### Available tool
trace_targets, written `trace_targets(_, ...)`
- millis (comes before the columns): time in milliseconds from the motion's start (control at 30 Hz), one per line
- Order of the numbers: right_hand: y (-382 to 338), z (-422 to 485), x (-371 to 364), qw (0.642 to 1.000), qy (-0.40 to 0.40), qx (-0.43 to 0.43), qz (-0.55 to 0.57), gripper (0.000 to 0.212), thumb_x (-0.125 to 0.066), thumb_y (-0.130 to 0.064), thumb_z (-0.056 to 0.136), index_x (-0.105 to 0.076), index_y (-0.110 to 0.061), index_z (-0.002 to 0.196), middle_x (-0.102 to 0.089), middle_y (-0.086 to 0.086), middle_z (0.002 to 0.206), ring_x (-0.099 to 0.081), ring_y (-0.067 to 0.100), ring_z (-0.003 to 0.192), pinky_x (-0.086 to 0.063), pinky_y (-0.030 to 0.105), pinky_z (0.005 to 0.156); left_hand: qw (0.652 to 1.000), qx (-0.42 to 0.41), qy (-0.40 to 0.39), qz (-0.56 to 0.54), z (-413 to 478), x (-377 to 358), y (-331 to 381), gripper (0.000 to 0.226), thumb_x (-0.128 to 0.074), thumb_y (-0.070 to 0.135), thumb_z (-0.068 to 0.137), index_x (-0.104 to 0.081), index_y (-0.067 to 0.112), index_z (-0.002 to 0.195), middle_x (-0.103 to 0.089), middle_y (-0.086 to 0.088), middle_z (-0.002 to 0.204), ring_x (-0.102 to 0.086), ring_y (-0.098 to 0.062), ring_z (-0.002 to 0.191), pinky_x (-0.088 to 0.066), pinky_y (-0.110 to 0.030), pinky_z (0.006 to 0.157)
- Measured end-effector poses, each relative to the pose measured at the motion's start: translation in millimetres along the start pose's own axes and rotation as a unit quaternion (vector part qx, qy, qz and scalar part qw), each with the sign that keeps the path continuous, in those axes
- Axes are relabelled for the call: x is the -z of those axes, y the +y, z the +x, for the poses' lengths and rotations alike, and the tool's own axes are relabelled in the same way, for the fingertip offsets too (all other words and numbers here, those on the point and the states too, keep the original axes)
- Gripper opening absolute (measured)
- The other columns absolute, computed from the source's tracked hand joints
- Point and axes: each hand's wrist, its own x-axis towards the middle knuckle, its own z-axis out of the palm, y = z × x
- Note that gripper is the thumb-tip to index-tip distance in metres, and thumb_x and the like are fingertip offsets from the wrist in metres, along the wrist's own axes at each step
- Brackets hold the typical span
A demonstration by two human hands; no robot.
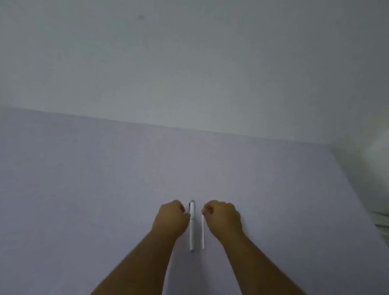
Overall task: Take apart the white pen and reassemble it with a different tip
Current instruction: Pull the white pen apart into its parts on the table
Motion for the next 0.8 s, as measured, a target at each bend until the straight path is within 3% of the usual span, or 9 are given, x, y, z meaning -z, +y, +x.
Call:
trace_targets(167,8,8,-20,1.0,0.016,-0.004,0.01,0.032,-0.045,-0.035,0.093,-0.069,-0.022,0.109,-0.071,0.005,0.108,-0.056,0.027,0.107,-0.048,0.039,0.089,0.997,0.045,-0.006,-0.055,8,-31,-6,0.028,-0.063,0.027,0.085,-0.061,0.009,0.106,-0.062,-0.006,0.094,-0.055,-0.019,0.078,-0.044,-0.026,0.068)
trace_targets(333,4,16,-25,0.999,0.029,-0.001,0.03,0.032,-0.045,-0.034,0.093,-0.071,-0.018,0.103,-0.072,0.006,0.104,-0.055,0.027,0.103,-0.048,0.038,0.084,0.997,0.045,0.013,-0.063,11,-35,-3,0.024,-0.06,0.02,0.088,-0.063,0.01,0.11,-0.069,-0.009,0.107,-0.064,-0.022,0.091,-0.049,-0.027,0.075)
trace_targets(400,-2,17,-23,0.998,0.027,-0.011,0.055,0.034,-0.045,-0.036,0.093,-0.072,-0.015,0.1,-0.073,0.008,0.1,-0.057,0.028,0.1,-0.05,0.039,0.082,0.995,0.039,0.024,-0.084,7,-31,-2,0.025,-0.061,0.02,0.088,-0.064,0.01,0.111,-0.069,-0.007,0.107,-0.062,-0.018,0.086,-0.047,-0.024,0.072)
trace_targets(467,-8,18,-19,0.99,0.016,-0.043,0.134,0.037,-0.053,-0.043,0.089,-0.072,-0.013,0.094,-0.073,0.007,0.093,-0.062,0.026,0.091,-0.051,0.035,0.074,0.993,0.021,0.037,-0.11,2,-28,-2,0.026,-0.062,0.021,0.086,-0.063,0.012,0.11,-0.069,-0.003,0.1,-0.059,-0.014,0.08,-0.045,-0.019,0.065)
trace_targets(567,-17,17,-6,0.968,-0.005,-0.08,0.236,0.032,-0.061,-0.044,0.084,-0.061,-0.014,0.072,-0.062,0.001,0.069,-0.056,0.02,0.072,-0.039,0.026,0.054,0.992,-0.021,0.039,-0.117,-7,-25,0,0.027,-0.063,0.024,0.086,-0.064,0.015,0.111,-0.065,0.004,0.09,-0.059,-0.01,0.076,-0.041,-0.011,0.056)
trace_targets(633,-21,16,3,0.955,-0.012,-0.086,0.284,0.034,-0.062,-0.036,0.086,-0.051,-0.017,0.059,-0.052,-0.004,0.059,-0.051,0.017,0.064,-0.037,0.025,0.054,0.991,-0.032,0.028,-0.129,-11,-21,3,0.026,-0.061,0.025,0.089,-0.065,0.014,0.112,-0.066,0.004,0.089,-0.06,-0.011,0.077,-0.045,-0.014,0.062)
trace_targets(733,-24,14,10,0.937,-0.037,-0.084,0.337,0.036,-0.061,-0.033,0.087,-0.053,-0.017,0.055,-0.051,-0.003,0.056,-0.047,0.012,0.056,-0.039,0.027,0.061,0.986,-0.023,-0.021,-0.161,-16,-10,3,0.02,-0.06,0.027,0.091,-0.069,0.013,0.102,-0.069,-0.003,0.088,-0.063,-0.017,0.079,-0.053,-0.027,0.074)
trace_targets(800,-24,13,17,0.914,-0.01,-0.11,0.39,0.038,-0.06,-0.034,0.088,-0.055,-0.018,0.053,-0.054,-0.001,0.056,-0.049,0.014,0.054,-0.044,0.031,0.064,0.984,-0.018,-0.065,-0.166,-17,-4,-1,0.012,-0.062,0.027,0.089,-0.069,0.017,0.091,-0.071,-0.006,0.087,-0.067,-0.022,0.082,-0.057,-0.032,0.08)
